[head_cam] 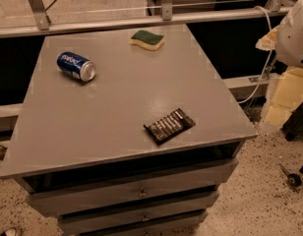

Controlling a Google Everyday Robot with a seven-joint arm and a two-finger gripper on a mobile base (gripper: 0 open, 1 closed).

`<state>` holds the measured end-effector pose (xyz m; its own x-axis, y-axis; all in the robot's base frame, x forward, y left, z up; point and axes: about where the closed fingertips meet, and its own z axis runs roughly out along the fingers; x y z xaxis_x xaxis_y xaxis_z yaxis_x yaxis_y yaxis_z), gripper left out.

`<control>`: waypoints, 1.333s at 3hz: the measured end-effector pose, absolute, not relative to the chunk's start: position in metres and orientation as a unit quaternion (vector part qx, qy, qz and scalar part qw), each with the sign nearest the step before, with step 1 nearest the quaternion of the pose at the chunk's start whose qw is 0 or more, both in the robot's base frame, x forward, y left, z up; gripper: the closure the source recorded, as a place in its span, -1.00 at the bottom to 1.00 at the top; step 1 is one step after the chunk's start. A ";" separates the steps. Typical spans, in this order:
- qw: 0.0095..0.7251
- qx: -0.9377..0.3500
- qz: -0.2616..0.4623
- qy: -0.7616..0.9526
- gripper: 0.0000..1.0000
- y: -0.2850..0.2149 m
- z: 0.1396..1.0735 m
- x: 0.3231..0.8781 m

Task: Place pepsi can upright

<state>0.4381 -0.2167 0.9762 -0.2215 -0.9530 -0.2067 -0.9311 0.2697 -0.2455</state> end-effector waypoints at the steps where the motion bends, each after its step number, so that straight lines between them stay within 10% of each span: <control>1: 0.159 -0.603 -0.034 0.781 -1.00 -0.217 0.976 0.438; 4: 0.205 -0.610 0.049 0.764 -1.00 -0.086 0.930 0.537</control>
Offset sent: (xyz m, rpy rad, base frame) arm 0.0505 0.0581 -0.0323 0.1405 0.0151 0.0492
